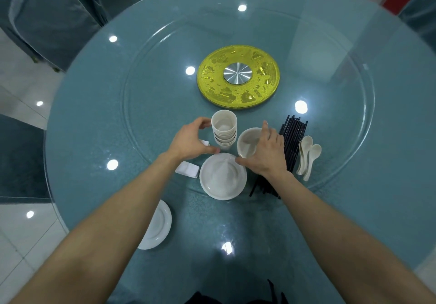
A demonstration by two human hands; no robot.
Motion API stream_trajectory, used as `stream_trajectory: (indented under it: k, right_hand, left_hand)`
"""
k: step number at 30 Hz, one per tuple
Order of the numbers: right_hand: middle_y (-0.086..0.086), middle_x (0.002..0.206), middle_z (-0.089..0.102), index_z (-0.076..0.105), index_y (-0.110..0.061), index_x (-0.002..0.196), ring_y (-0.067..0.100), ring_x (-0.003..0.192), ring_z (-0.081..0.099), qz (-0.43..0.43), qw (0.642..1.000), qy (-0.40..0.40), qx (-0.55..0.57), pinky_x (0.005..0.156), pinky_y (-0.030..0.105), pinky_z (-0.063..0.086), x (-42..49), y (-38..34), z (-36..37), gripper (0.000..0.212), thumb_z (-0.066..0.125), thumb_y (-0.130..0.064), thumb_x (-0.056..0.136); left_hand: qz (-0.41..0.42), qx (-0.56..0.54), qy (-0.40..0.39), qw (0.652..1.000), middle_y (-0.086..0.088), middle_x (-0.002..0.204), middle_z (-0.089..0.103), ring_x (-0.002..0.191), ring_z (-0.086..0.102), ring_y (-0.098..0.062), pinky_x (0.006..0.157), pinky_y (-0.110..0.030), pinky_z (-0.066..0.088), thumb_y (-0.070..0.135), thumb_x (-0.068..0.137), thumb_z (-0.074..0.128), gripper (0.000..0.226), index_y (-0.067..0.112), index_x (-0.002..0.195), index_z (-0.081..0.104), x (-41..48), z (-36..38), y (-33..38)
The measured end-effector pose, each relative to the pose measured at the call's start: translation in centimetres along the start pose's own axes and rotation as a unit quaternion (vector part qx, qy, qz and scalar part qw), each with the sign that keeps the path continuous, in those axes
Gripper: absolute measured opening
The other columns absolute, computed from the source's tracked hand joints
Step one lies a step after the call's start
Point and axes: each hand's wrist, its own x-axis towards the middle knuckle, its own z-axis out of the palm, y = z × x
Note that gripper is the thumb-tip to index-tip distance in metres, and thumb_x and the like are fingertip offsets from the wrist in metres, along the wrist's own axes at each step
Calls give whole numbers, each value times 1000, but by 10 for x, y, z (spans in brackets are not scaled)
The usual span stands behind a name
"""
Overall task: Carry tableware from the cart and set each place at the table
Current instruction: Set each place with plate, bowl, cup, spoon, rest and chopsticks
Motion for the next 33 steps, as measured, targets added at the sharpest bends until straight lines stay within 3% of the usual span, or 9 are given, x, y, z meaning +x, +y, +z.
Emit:
stream_trajectory:
  k: [4, 8, 14, 18, 25, 29, 33]
  right_hand:
    - [21, 165, 27, 8, -9, 164, 38, 155, 22, -3, 1000, 12, 15, 129, 55, 16, -7, 1, -6, 146, 76, -85, 59]
    - [19, 162, 33, 19, -6, 161, 37, 151, 28, -4, 998, 54, 37, 126, 55, 24, -22, 6, -11, 131, 68, -82, 65]
    - [12, 138, 51, 41, -9, 149, 32, 128, 47, -34, 987, 136, 81, 109, 49, 45, -57, 12, -11, 94, 71, -60, 75]
    - [9, 124, 57, 56, -9, 134, 30, 114, 53, -64, 980, 166, 92, 97, 48, 51, -79, 6, 0, 67, 72, -47, 81]
    - [-6, 99, 59, 61, -18, 119, 11, 88, 53, -92, 985, 83, 123, 79, 36, 52, -107, -26, 24, 32, 68, -34, 92]
    - [-6, 88, 67, 61, -22, 111, 21, 80, 65, -60, 991, 28, 114, 76, 36, 54, -117, -38, 39, 22, 65, -37, 95]
    - [-2, 89, 72, 61, -24, 105, 26, 81, 69, -33, 994, 29, 101, 76, 40, 58, -119, -36, 45, 19, 63, -40, 95]
  left_hand:
    - [-5, -1, 11, 1000, 15, 144, 62, 133, 57, -6, 112, -39, 49, 63, 53, 97, 104, 34, 143, 53, -12, -3, 1]
    - [-8, -1, 21, 1000, 13, 146, 60, 134, 56, -8, 112, -38, 47, 63, 57, 96, 104, 32, 145, 52, -25, -4, -2]
    - [-19, -5, 36, 999, 9, 145, 62, 134, 57, -10, 112, -35, 46, 57, 60, 97, 101, 29, 146, 53, -51, -7, -8]
    - [-25, 1, 56, 998, 8, 143, 63, 133, 57, -10, 111, -33, 46, 51, 66, 97, 94, 27, 146, 54, -75, -10, -18]
    - [-59, -1, 98, 993, 3, 142, 65, 130, 60, -14, 112, -34, 45, 38, 81, 90, 73, 19, 143, 58, -125, -21, -52]
    - [-87, -8, 128, 988, 6, 124, 71, 110, 66, -13, 104, -37, 52, 39, 86, 85, 54, 21, 132, 65, -149, -16, -74]
    - [-99, -23, 129, 986, 11, 101, 72, 88, 69, -9, 91, -39, 58, 30, 87, 81, 34, 24, 119, 70, -154, -3, -82]
